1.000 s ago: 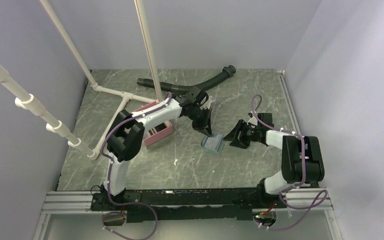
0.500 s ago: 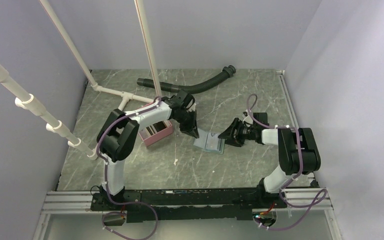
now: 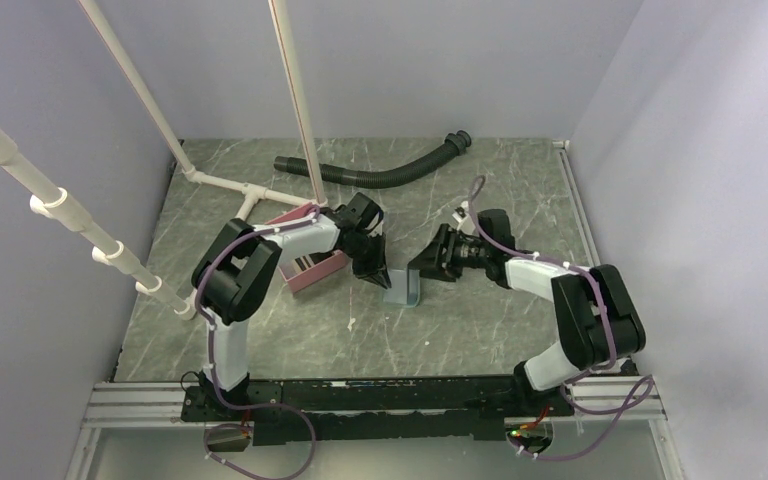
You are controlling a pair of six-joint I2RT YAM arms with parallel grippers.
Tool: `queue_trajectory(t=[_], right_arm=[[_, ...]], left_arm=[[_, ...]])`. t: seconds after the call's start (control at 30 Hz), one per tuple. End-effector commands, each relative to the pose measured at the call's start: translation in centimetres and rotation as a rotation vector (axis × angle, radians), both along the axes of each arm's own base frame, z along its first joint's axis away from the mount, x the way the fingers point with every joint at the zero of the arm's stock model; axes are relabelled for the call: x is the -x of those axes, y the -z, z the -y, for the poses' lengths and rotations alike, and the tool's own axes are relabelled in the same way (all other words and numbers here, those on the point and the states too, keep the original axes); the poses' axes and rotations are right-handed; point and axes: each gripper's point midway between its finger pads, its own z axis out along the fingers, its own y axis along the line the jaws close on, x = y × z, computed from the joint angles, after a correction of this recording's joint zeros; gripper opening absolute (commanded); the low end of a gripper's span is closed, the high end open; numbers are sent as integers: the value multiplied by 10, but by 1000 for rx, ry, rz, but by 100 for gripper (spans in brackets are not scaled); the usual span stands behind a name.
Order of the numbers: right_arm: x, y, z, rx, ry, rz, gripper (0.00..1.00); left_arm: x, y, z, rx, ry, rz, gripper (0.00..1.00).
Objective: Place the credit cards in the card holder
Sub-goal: Close the card holder at the center of the board.
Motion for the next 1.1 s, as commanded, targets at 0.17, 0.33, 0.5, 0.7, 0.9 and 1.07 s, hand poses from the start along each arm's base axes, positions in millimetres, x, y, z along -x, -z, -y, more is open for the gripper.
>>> queue_trajectory(t=[0.17, 0.33, 0.5, 0.7, 0.9, 1.07], right_arm=[[-8, 5, -43, -24, -90, 9, 57], [-3, 15, -45, -24, -121, -6, 55], [5, 20, -54, -32, -191, -23, 50], [11, 50, -55, 25, -203, -80, 31], [13, 84, -44, 133, -144, -142, 16], [15, 89, -42, 139, -127, -150, 14]], left_arm=[[2, -39, -11, 33, -24, 110, 0], [5, -37, -23, -6, -23, 113, 0], [6, -40, -27, -19, -20, 122, 0], [8, -50, -25, 1, -26, 120, 0], [5, -60, -12, 50, -29, 93, 0], [0, -56, 6, 104, -26, 63, 0]])
